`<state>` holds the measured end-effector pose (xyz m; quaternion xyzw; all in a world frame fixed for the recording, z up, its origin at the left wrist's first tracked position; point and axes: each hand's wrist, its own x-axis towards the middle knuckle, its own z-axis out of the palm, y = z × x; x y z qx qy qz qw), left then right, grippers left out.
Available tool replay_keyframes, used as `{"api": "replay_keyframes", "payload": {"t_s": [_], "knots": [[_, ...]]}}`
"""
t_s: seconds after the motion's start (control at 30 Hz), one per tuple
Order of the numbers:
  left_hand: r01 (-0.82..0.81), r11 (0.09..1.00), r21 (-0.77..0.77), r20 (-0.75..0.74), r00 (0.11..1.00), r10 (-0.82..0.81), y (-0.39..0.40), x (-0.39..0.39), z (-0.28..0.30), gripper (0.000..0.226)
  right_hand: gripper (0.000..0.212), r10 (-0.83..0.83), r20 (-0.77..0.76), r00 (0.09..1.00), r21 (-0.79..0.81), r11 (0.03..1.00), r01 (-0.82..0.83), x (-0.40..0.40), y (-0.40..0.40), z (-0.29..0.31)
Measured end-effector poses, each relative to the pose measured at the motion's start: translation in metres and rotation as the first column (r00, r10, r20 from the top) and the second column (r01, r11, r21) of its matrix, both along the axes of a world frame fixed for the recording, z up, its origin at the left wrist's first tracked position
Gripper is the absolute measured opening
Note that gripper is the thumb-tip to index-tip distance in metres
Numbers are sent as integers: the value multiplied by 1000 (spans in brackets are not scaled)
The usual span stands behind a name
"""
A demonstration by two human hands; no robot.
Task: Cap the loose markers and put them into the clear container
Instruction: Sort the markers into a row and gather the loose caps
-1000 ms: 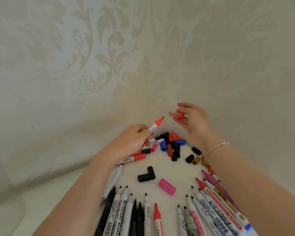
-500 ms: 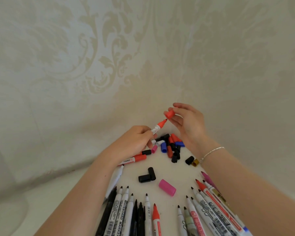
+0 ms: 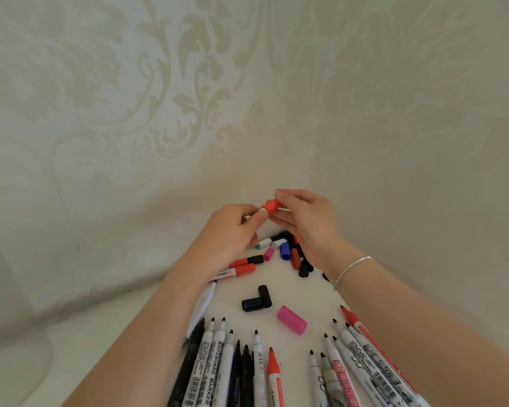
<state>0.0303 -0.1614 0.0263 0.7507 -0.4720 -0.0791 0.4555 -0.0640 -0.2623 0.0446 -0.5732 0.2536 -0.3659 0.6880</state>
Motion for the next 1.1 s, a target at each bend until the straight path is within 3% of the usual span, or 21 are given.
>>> {"api": "replay_keyframes", "payload": {"t_s": [0.23,0.33,0.43,0.53,0.6,0.67,0.73,0.87,1.0,1.1], "knots": [[-32,998,-56,93,995,37,-3,-3,-2,25,13,-49,37,998,24,999,48,-4,6,3],[-7,999,49,156,988,-1,-2,-5,-1,23,16,-22,-33,999,-3,1000,22,-15,2,-2],[54,970,237,143,986,-90,3,-2,0,25,23,42,-247,968,-94,993,-67,-31,-1,-9],[30,896,444,163,980,-114,10,10,-4,31,28,24,-594,804,-237,950,-203,-43,13,-16],[3,847,531,142,986,-92,17,19,-5,29,36,11,-813,582,-293,856,-426,-56,33,-17],[21,825,564,107,989,-98,22,25,-7,30,47,-1,-944,331,-233,714,-660,-69,55,-17],[42,812,582,106,986,-126,25,26,-9,27,48,-24,-980,198,-171,610,-774,-79,76,-17],[9,766,642,180,970,-163,20,21,-17,18,51,-120,-984,131,-174,509,-843,-85,97,-23],[-67,745,664,259,955,-145,15,18,-23,22,54,-120,-985,128,-172,519,-838,-88,106,-36],[-85,739,668,282,948,-146,13,17,-25,23,59,-105,-977,184,-211,551,-807,-88,104,-46]]}}
